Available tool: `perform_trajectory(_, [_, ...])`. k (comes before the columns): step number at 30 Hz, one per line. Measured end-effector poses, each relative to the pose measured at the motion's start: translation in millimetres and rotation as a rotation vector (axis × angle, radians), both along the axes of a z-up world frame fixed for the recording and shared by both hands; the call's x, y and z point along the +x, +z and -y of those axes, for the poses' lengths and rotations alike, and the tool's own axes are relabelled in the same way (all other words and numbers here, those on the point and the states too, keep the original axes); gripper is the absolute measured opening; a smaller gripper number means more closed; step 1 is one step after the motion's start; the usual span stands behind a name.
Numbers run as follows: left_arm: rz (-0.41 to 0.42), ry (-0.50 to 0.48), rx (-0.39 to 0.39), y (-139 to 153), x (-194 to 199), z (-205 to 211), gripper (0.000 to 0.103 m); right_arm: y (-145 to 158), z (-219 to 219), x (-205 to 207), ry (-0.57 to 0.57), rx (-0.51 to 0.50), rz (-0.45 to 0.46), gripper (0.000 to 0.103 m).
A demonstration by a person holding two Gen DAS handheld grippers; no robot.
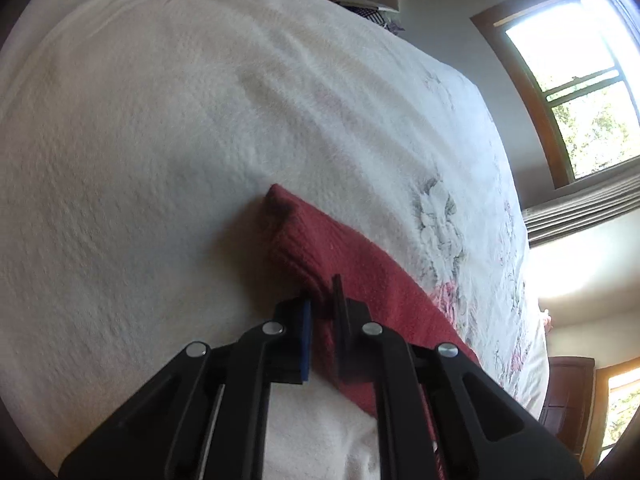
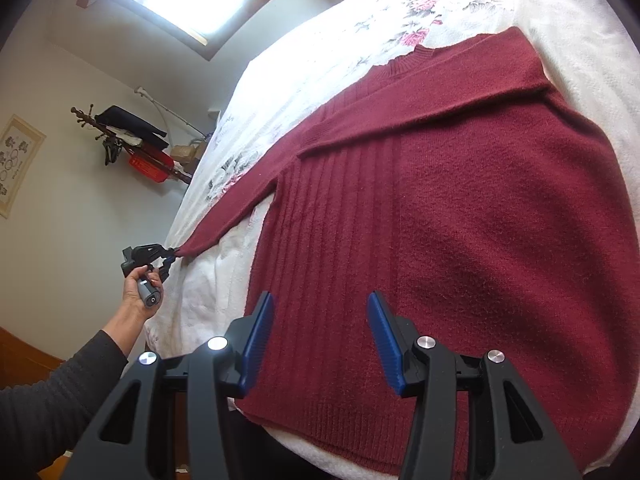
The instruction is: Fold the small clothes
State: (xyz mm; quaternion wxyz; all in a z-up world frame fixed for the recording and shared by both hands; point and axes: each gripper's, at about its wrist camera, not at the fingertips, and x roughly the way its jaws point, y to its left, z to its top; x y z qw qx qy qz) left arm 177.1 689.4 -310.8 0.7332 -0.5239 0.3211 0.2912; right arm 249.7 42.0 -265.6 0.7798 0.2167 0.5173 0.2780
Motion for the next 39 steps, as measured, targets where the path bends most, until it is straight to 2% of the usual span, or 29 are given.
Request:
perform_trajectory(3, [0.041,-0.063,0.081,40,17,15,0.006,8,5,-3,-0.004,0.012,0.007,0.05])
perform_trajectory(8, [0.105,-0.243,0.252,114,65,65,0.006,18,14,-10,-0.021,0.044,0.011,0.05])
perform_trajectory(12, [0.167,-0.358,0.292,148,107,110,0.006,20,21,-13,-0.031,0.049,0.013,0.05])
perform_trajectory(16, [0.197,-0.47,0.312,158,151,161,0.006,20,29,-9,-0.039,0.039,0.016,0.05])
perform_trajectory(19, [0.187,-0.552,0.336,151,179,200,0.006,18,35,-3,-0.054,0.04,0.015,0.051])
perform_trajectory(22, [0.157,-0.64,0.359,130,203,237,0.006,13,41,4,-0.064,0.035,0.014,0.051])
perform_trajectory(31, [0.012,-0.884,0.381,34,255,336,0.006,2,49,35,-0.058,0.014,0.022,0.051])
perform_trajectory(34, [-0.058,-0.966,0.407,6,265,363,0.007,-5,46,55,-0.036,0.028,-0.008,0.059])
perform_trajectory(36, [-0.1,-1.011,0.424,-8,268,374,0.012,-11,43,75,-0.016,0.044,-0.036,0.062])
perform_trajectory(39, [-0.075,-1.017,0.408,-11,260,375,0.033,-18,34,116,0.015,0.106,-0.093,0.062])
